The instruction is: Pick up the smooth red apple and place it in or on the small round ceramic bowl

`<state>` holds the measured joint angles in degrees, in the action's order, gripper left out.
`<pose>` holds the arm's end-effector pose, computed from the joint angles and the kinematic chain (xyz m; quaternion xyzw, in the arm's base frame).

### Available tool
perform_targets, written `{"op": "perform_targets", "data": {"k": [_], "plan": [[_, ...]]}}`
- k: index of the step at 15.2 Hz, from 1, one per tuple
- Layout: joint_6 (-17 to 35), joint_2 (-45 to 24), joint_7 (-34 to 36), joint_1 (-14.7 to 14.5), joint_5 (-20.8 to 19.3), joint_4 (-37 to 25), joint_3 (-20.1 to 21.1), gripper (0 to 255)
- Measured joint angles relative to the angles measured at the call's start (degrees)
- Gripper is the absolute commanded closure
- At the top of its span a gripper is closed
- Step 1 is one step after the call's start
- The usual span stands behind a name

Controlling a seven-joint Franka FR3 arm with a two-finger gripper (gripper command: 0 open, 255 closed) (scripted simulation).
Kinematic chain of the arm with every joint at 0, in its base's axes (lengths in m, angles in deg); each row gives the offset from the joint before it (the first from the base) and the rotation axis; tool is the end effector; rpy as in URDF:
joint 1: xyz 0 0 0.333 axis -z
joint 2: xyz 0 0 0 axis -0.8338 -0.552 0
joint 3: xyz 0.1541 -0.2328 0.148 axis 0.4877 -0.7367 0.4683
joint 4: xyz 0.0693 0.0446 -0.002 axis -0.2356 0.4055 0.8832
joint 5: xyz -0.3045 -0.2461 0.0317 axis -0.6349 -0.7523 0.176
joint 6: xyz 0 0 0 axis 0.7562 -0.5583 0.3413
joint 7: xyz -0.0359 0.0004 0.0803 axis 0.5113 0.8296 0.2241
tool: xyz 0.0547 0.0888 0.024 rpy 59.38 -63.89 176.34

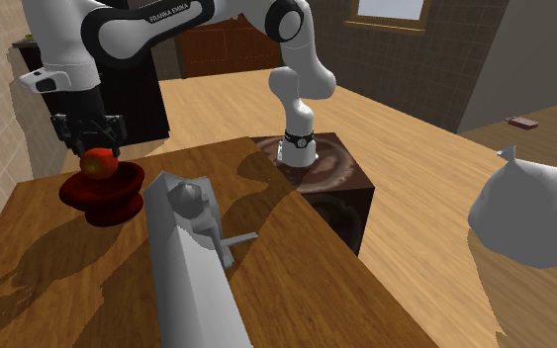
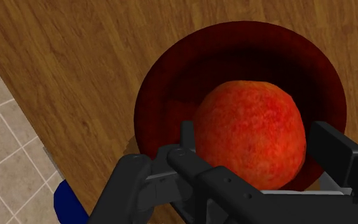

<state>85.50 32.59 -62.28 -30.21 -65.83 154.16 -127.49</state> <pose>0.3806 -0.5770 0.4445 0.9992 -0.0183 0.0099 0.0338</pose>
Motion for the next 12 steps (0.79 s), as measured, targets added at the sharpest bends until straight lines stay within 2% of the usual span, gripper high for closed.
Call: {"op": "perform_targets", "data": {"k": [6, 7, 12], "plan": [[0.4, -0.1, 0.0, 0.0, 0.1, 0.3, 0.1, 255], [0.4, -0.1, 0.0, 0.0, 0.1, 0.3, 0.1, 0], [0.4, -0.1, 0.0, 0.0, 0.1, 0.3, 0.1, 0]]}}
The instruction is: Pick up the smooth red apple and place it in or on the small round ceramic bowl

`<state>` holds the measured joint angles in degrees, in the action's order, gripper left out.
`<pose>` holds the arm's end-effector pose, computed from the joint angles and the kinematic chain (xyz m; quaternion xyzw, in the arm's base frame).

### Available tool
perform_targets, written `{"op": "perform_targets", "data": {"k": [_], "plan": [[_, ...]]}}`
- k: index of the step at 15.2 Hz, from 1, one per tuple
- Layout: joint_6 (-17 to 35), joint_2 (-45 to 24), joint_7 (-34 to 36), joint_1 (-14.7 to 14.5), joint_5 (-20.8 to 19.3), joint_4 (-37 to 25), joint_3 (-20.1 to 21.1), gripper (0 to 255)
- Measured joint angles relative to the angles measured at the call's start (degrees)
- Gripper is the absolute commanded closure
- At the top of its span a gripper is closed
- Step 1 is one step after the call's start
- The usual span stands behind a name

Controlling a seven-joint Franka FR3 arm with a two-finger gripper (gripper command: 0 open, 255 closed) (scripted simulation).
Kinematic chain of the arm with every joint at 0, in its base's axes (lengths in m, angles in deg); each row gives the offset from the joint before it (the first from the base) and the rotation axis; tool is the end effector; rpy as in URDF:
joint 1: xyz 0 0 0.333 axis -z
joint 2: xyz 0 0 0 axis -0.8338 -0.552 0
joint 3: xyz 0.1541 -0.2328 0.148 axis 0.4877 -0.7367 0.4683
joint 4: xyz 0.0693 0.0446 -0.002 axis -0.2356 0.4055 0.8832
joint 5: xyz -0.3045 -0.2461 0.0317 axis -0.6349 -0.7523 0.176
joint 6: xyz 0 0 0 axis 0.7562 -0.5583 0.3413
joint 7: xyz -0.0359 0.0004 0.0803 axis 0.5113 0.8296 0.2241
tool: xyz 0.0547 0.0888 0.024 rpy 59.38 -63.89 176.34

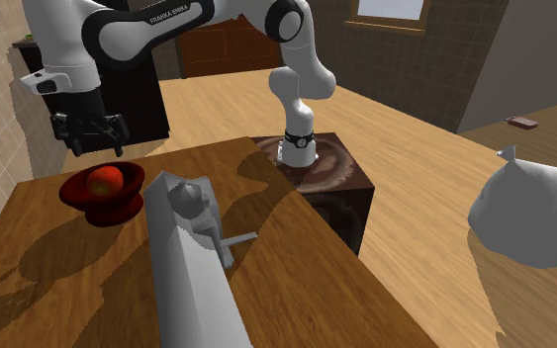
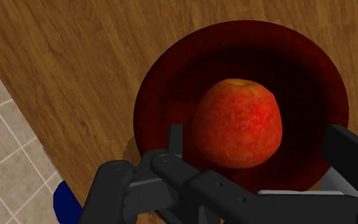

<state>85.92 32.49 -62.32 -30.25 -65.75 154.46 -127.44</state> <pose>0.3809 -0.5769 0.4416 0.9992 -0.0182 0.0101 0.0341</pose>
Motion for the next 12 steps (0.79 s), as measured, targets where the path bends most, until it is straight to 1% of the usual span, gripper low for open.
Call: {"op": "perform_targets", "data": {"k": [2, 5, 6, 12], "plan": [[-0.8, 0.3, 0.2, -0.1, -0.2, -0.6, -0.1, 0], [-5.1, 1.3, 0.7, 0.3, -1.0, -4.2, -0.6, 0], [-5.6, 1.5, 0.8, 0.2, -1.1, -4.6, -0.7, 0], [-6.4, 1.5, 0.9, 0.3, -1.2, -5.2, -0.7, 0]]}}
